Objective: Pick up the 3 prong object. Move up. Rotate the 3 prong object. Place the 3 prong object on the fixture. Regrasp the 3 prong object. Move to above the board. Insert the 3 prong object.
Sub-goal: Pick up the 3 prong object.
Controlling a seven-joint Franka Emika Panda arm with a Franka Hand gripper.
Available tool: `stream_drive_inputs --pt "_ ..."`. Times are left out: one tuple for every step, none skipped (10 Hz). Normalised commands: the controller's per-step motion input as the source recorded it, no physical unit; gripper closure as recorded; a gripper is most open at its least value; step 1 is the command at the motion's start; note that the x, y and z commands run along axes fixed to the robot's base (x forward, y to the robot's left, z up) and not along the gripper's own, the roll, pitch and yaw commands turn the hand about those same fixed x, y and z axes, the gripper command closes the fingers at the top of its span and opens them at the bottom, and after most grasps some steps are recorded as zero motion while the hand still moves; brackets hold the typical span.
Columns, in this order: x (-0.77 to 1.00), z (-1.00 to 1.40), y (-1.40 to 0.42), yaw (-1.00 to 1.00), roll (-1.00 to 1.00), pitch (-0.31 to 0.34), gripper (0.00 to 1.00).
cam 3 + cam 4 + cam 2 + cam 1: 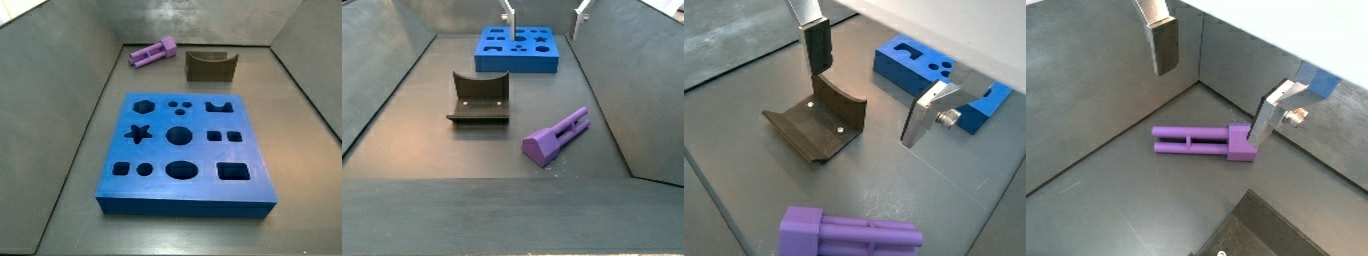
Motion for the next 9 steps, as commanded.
stream_drive_inputs --pt "-0.03 -0.03 0.00 0.00 0.00 0.010 0.00" --pt "0.00 0.00 0.02 0.00 0.00 0.000 0.00" --pt "-0.06 -0.07 0.11 0.03 0.00 0.000 0.00" --pt "0.00 -0.22 0.17 0.16 0.10 0.090 0.00" --pt "0.00 -0.53 0.74 -0.13 -0.06 0.093 0.00" --pt "0.00 -0.63 0.37 -0.58 -0.04 0.059 0.00" --pt "0.05 -0.58 0.08 -0.87 -0.04 -0.089 0.00" --pt "0.05 -0.54 0.00 -0.91 -0.06 -0.211 0.00" --pt "0.00 -0.47 0.00 -0.88 -0.10 -0.300 0.00"
